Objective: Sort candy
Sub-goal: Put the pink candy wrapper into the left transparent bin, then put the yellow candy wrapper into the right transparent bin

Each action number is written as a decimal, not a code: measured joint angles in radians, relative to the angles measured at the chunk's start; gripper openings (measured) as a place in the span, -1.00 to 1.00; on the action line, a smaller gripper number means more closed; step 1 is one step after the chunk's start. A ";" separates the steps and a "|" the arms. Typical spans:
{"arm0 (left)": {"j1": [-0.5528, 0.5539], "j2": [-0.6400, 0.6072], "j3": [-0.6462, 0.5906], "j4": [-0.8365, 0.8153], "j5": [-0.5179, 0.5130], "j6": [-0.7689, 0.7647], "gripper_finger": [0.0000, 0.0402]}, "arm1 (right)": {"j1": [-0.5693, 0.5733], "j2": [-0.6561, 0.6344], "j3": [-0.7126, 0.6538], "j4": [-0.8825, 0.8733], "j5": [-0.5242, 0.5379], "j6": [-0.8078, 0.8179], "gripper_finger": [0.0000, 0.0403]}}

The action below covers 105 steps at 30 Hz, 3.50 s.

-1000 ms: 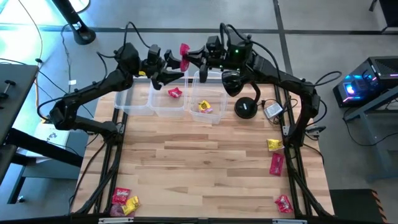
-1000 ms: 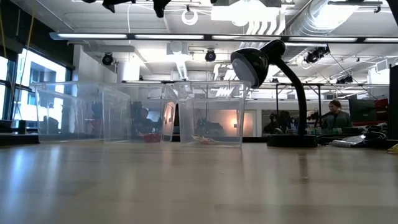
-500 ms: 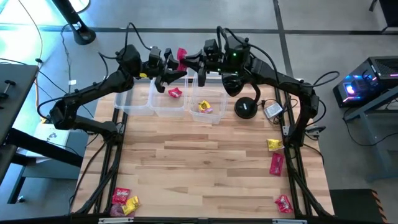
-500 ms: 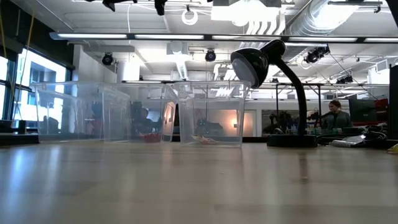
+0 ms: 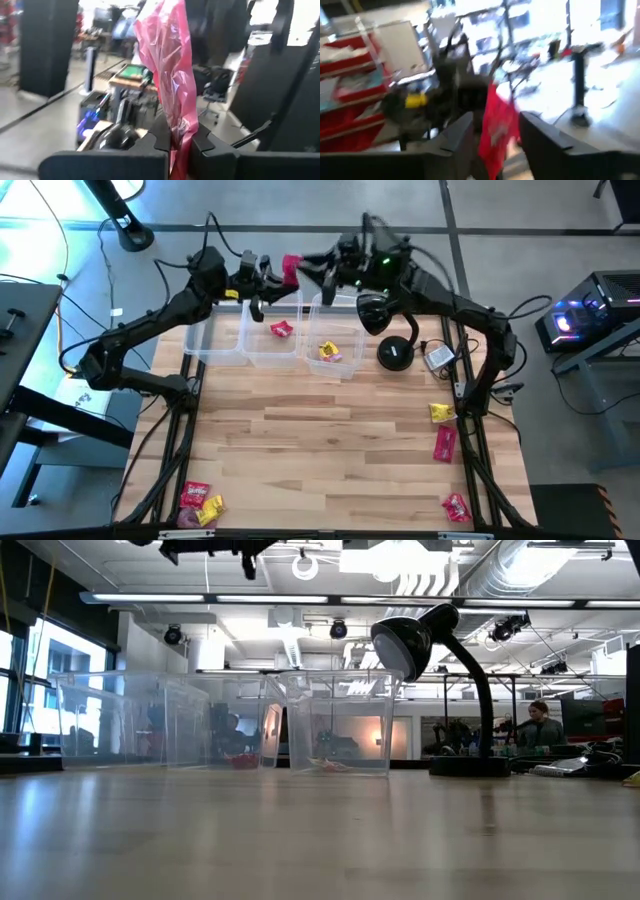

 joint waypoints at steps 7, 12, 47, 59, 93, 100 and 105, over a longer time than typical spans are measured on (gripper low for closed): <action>0.157 -0.096 0.001 -0.344 -0.155 0.103 -0.99 | -0.053 -0.040 0.076 -0.099 0.058 -0.081 0.02; 0.226 -0.142 0.000 -0.724 -0.550 0.109 -0.99 | -0.088 -0.038 0.087 -0.177 0.057 -0.080 0.03; 0.202 -0.404 -0.178 -0.821 -0.499 -0.339 -0.17 | -0.191 -0.021 0.087 -0.297 -0.064 -0.135 0.04; -0.457 -0.363 -0.177 -0.848 -0.388 -0.487 -0.16 | -0.156 -0.021 0.087 -0.257 -0.210 -0.039 0.04; -1.639 0.221 -0.195 -0.803 -0.533 -0.887 -0.16 | 0.386 -0.021 0.087 -0.508 -0.043 0.012 0.04; -1.669 0.356 -0.146 -0.809 -0.512 -1.104 -0.16 | 0.390 -0.021 0.087 -0.557 -0.043 -0.018 0.04; -1.669 0.377 -0.132 -0.824 -0.507 -1.203 -0.16 | 0.385 -0.021 0.087 -0.587 -0.043 -0.059 0.04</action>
